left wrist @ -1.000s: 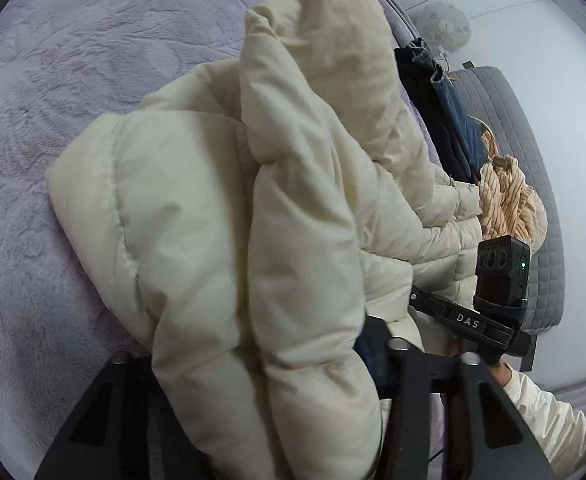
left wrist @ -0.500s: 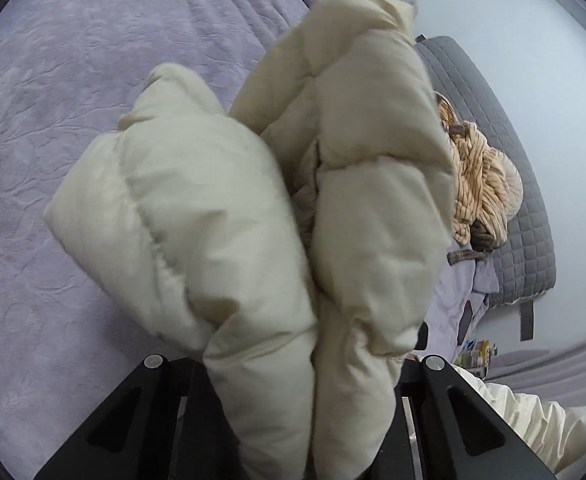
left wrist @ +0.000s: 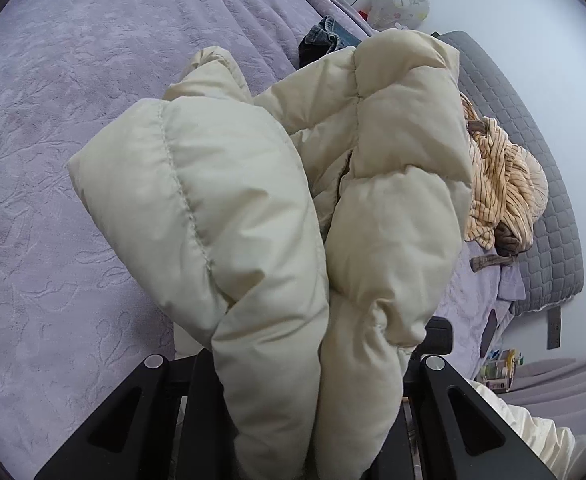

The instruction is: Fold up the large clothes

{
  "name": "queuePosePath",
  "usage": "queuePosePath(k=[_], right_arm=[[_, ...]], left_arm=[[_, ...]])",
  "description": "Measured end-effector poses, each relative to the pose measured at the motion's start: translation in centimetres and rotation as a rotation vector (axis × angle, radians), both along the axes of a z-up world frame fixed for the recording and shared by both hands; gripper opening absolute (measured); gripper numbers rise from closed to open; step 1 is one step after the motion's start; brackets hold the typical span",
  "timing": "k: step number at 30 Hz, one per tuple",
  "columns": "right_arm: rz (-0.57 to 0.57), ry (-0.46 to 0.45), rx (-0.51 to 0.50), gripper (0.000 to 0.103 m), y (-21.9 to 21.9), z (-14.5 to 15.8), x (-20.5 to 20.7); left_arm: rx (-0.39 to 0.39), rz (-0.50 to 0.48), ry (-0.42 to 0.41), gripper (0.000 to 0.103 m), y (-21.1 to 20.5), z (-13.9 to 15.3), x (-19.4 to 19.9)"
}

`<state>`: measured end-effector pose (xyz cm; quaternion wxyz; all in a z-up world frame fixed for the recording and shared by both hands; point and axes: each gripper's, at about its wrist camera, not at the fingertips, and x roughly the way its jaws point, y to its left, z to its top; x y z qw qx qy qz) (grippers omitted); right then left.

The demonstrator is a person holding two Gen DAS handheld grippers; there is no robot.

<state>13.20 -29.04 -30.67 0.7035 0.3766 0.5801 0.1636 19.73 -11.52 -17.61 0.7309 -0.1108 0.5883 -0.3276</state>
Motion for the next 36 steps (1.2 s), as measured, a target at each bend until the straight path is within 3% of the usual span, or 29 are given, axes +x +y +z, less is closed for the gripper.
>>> queuePosePath(k=[5,8,10,11,12,14,16,18,19,21,26,29,33,36], right_arm=[[0.015,0.015,-0.031,0.007,-2.4,3.6,-1.5],[-0.004,-0.038,-0.077,0.012,-5.1,7.2,-4.0],[-0.044,-0.062,-0.135,0.058,-7.4,9.1,-6.4],[-0.076,-0.08,-0.174,0.086,-8.5,10.0,-7.7],[-0.107,-0.099,-0.226,0.087,-9.7,10.7,-9.1],[-0.16,-0.084,-0.339,0.083,-11.5,11.3,-11.9],[-0.23,-0.04,-0.366,0.061,-13.6,11.0,-12.3],[-0.285,0.027,-0.286,0.017,-15.7,8.8,-12.4],[-0.303,0.043,-0.229,0.012,-15.8,7.6,-11.8],[-0.323,0.053,-0.165,0.01,-15.7,5.3,-12.0],[-0.323,0.032,-0.054,0.01,-13.7,2.7,-10.4],[-0.306,0.023,-0.007,0.01,-13.4,1.4,-9.3],[-0.294,0.019,0.041,0.01,-13.6,0.2,-8.3],[-0.292,0.015,0.083,0.01,-13.9,-0.7,-7.5]], left_arm=[[0.021,0.022,0.008,0.022,1.1,-0.1,-0.1],[0.029,0.028,0.014,0.022,1.4,-0.3,0.0],[0.032,0.031,0.019,0.022,1.9,-0.5,0.1],[0.035,0.033,0.021,0.022,1.9,-0.5,0.1],[0.038,0.033,0.023,0.022,1.7,-0.4,0.1],[0.047,0.03,0.024,0.022,1.1,-0.3,0.3],[0.06,0.023,0.023,0.022,0.7,-0.2,0.3],[0.075,0.014,0.022,0.022,0.3,-0.1,0.4],[0.082,0.008,0.024,0.022,0.0,0.1,0.4],[0.093,-0.019,0.025,0.022,-0.9,0.5,0.3],[0.054,-0.163,0.024,0.025,-4.6,2.1,-0.7],[0.009,-0.24,0.032,0.049,-7.6,2.4,-1.2],[-0.048,-0.314,0.046,0.053,-11.7,1.8,-1.2],[-0.145,-0.334,0.098,0.071,-13.7,0.6,-0.9]])
